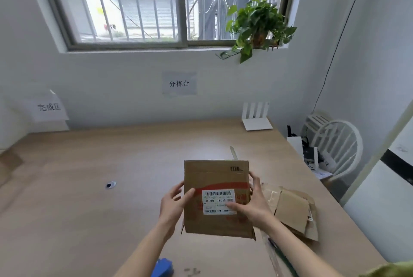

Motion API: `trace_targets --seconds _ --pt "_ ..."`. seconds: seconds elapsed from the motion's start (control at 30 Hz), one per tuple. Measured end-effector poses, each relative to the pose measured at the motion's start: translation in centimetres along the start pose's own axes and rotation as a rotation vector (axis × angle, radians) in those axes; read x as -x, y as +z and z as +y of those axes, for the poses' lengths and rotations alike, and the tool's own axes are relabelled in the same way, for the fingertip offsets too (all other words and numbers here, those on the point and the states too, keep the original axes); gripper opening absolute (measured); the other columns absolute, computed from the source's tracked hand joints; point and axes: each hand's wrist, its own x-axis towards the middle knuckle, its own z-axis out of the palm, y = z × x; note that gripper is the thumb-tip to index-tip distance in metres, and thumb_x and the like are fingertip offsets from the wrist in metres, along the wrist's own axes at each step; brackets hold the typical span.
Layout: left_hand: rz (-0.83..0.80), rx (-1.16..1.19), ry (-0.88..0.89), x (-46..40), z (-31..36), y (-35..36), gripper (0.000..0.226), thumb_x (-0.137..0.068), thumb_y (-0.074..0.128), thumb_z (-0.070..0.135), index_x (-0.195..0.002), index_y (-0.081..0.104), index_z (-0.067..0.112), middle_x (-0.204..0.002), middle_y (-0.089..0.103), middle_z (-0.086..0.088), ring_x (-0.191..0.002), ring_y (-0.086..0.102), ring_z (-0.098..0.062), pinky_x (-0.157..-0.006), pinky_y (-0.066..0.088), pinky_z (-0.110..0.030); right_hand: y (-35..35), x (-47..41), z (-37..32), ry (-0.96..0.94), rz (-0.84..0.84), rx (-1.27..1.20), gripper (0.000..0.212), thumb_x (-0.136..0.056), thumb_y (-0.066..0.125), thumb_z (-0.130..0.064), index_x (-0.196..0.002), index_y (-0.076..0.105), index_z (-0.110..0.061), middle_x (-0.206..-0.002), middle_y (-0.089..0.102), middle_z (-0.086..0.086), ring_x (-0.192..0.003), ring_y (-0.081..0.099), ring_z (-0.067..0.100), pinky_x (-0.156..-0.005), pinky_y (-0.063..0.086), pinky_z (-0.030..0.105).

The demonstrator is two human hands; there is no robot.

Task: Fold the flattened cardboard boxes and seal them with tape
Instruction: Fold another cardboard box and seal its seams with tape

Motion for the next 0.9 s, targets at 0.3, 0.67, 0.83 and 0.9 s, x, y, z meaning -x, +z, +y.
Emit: trace_targets --seconds 0.3,0.67,0.83,0.9 --pt "-0.044 0.142 -0.099 -0.6 -7.1 -0.3 0.063 -0.07 0.086 0.044 -0.124 0.055 0.044 -0.119 0.07 0.002 -0.106 0.068 -0.013 -0.079 0.057 -0.032 1.8 -0.4 3.7 -0.005 -0.089 0.045 0.112 -0.058 0.098 -0.039 -0.135 0.021 -0.067 -0.124 0.053 -0.02 -0.112 0.059 0.0 -0.085 0.049 0.018" --pt "-0.024 0.063 -0.077 -2.4 -15.6 1.9 0.08 -0.076 0.083 0.04 -0.142 0.038 0.049 -0.115 0.064 0.002 -0.1 0.065 -0.006 -0.069 0.053 -0.016 2.7 -1.8 12.1 0.062 -0.182 0.07 0.114 -0.06 0.099 -0.03 -0.141 0.025 -0.063 -0.135 0.052 -0.019 -0.118 0.055 -0.009 -0.088 0.049 0.013" --pt "-0.049 0.012 -0.006 -3.7 -16.5 0.9 0.081 -0.071 0.088 0.039 -0.129 0.038 0.066 -0.12 0.06 0.005 -0.104 0.065 -0.006 -0.079 0.054 -0.019 3.6 -2.8 14.6 0.111 -0.166 0.039 0.11 -0.064 0.095 -0.041 -0.143 0.022 -0.062 -0.138 0.047 -0.026 -0.126 0.046 -0.007 -0.098 0.044 0.027" --pt "-0.059 -0.024 0.025 -4.1 -16.8 0.2 0.083 -0.073 0.088 0.035 -0.129 0.036 0.069 -0.124 0.058 0.007 -0.108 0.063 -0.003 -0.082 0.055 -0.021 4.0 -3.0 15.2 0.128 -0.174 0.01 0.098 -0.071 0.09 -0.04 -0.142 0.026 -0.059 -0.136 0.048 -0.027 -0.125 0.046 -0.008 -0.096 0.045 0.025"
